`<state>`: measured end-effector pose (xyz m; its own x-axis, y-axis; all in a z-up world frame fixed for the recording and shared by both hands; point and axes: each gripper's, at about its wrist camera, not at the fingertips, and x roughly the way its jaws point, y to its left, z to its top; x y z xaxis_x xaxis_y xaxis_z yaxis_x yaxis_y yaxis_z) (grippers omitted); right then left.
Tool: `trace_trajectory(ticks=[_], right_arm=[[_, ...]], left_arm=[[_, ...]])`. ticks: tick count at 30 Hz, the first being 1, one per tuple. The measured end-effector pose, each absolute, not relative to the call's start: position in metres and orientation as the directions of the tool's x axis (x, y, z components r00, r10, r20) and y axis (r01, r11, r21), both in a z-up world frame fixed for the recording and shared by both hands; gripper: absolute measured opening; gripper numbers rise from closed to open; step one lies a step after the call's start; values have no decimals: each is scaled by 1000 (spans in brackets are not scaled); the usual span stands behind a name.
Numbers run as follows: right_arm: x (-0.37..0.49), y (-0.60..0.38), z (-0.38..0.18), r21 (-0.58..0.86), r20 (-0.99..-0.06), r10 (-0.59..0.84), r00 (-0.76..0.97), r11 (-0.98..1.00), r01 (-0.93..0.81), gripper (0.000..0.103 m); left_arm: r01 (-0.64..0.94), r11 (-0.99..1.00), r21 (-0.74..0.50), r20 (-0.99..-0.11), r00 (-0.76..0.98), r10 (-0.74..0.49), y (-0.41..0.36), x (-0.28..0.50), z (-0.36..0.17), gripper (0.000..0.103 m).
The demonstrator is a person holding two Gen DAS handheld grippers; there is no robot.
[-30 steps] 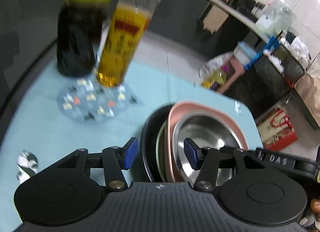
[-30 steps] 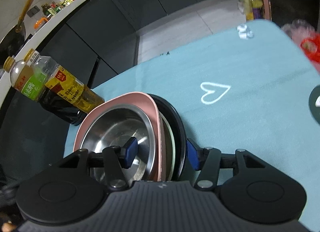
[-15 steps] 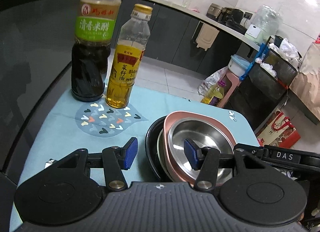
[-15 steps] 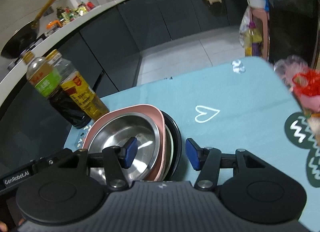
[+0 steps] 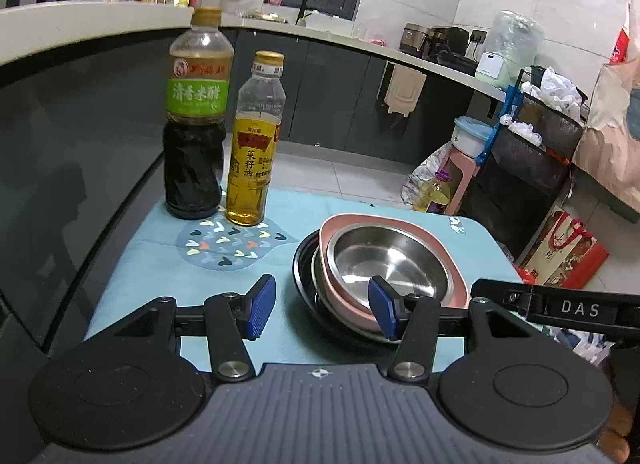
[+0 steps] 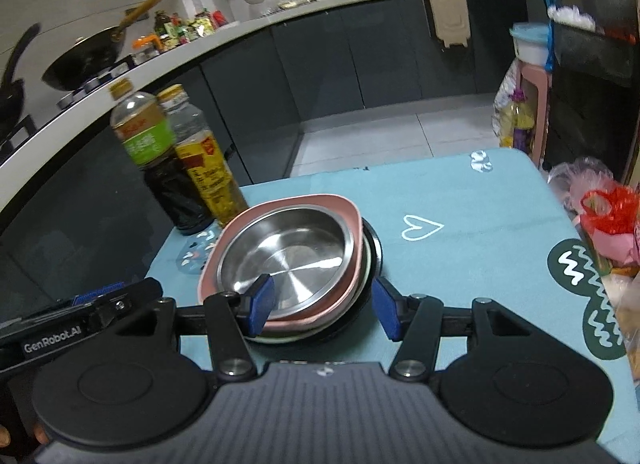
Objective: Organize plates and bowls
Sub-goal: 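Open both grippers and pull them back from the stack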
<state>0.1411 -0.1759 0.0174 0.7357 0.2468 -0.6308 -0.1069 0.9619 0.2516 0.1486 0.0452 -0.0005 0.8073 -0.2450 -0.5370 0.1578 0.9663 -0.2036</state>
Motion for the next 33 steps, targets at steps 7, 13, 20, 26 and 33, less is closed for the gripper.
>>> trace_trajectory(ticks=[7,13,20,26,33], right_arm=[[106,-161,23,199,-595,247,765,967,-158,44],[78,-157,24,185,-576,239,782,970,-160,44],[52,-154,23,173,-555,217,803,974,-144,45],[37,-154,20,174,-545,199,814,977,-122,45],[20,-157,17,159,-533,160,831,983,-88,45]], left_arm=[[167,980,-107,-519,831,-198,38,110,0,49],[177,980,-88,-507,839,-197,37,79,1,49],[152,987,-56,-503,850,-159,32,52,2,49],[152,987,-43,-502,851,-153,25,33,-1,49],[141,990,-21,-525,841,-131,19,23,-6,49]])
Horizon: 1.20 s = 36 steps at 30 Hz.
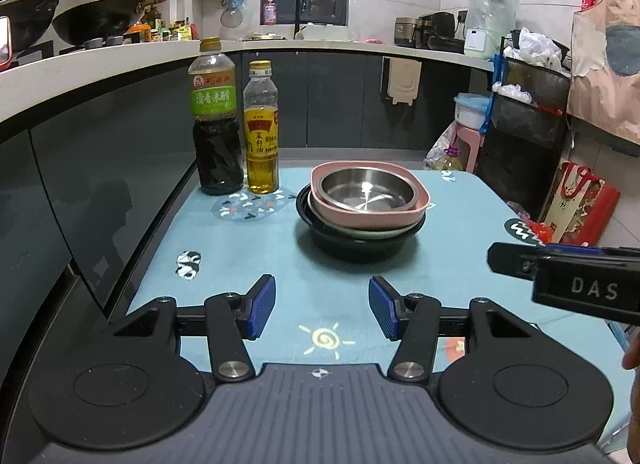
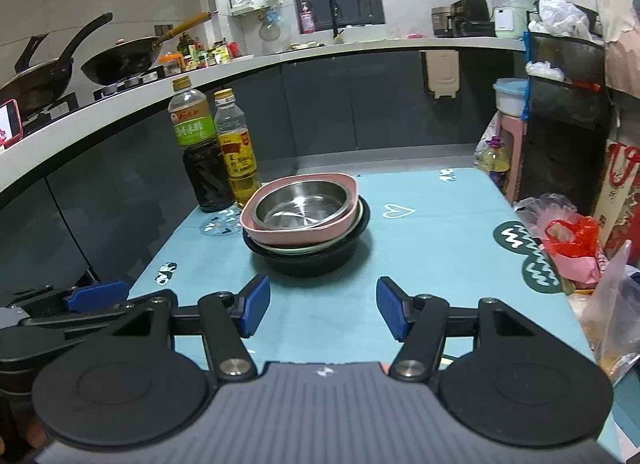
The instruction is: Organize plates and bowls
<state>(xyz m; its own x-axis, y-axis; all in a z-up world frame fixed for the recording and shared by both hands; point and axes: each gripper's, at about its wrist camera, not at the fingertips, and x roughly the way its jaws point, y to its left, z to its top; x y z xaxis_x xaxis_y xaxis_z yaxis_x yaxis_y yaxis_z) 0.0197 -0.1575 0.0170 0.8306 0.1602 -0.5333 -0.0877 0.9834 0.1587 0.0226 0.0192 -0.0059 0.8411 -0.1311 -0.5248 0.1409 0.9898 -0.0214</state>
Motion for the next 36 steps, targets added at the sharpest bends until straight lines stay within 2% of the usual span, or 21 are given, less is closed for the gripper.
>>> trace_trajectory(ticks=[36], right_arm=[[-2,-153,5,162,-542,119,832,986,-35,45]], left_arm=[[127,991,-44,-510,850,-132,21,1,-8,49]])
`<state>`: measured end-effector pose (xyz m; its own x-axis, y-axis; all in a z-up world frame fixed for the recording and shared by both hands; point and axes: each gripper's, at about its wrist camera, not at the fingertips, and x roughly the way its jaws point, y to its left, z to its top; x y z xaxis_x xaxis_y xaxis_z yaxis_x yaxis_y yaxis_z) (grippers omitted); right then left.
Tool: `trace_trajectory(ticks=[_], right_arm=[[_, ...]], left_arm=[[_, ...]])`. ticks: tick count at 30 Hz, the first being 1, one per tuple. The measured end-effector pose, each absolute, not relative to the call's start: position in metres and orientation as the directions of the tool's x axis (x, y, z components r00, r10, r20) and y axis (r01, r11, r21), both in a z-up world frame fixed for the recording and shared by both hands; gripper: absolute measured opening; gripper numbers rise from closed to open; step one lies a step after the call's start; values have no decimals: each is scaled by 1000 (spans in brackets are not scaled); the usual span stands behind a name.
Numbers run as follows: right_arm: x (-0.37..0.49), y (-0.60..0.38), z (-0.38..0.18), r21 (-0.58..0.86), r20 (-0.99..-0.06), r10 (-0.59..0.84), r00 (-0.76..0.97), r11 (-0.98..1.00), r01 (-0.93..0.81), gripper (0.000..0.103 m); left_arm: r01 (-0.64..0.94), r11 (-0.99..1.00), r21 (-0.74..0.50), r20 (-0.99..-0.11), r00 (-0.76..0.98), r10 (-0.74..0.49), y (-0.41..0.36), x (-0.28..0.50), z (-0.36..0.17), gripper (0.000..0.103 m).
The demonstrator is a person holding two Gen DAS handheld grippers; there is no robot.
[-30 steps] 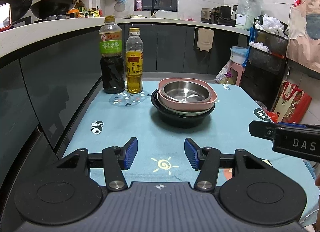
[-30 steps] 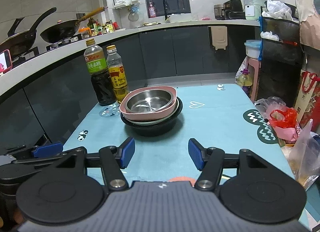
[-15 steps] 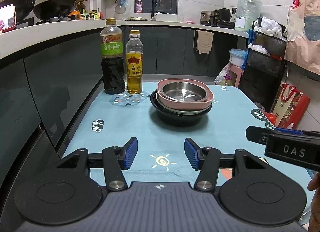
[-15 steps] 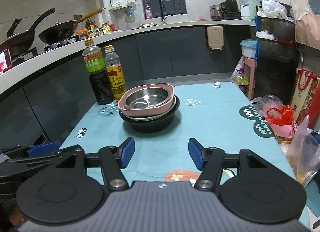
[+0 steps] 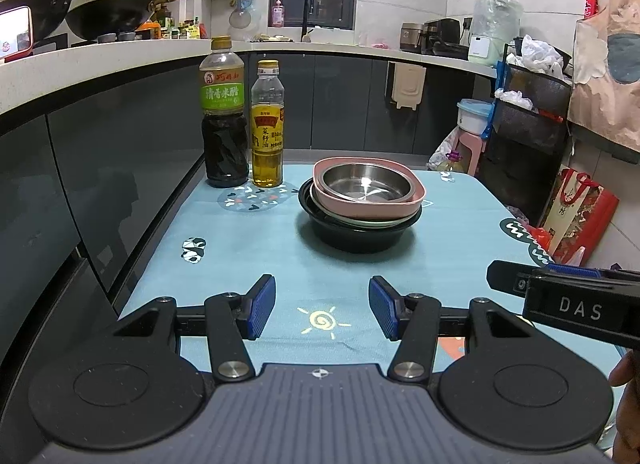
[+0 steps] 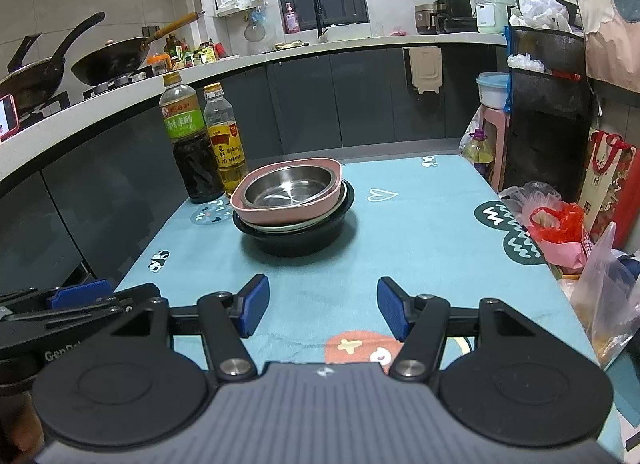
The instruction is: Organize plates and bowls
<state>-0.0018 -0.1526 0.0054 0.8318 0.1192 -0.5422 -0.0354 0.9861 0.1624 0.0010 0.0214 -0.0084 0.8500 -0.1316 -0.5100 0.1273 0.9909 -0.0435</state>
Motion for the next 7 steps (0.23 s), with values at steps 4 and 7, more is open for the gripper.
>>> trace_trajectory(ticks=[4,7], right_arm=[[-2,-153,5,163,-543,119,831,986,-35,45],[-2,-153,4,165,-545,118,830,986,-32,45]], left_arm=[[133,990,-41,-510,850,-135,21,0,-9,49],[134,990,-38,-513,848,-134,20,0,-10,49]])
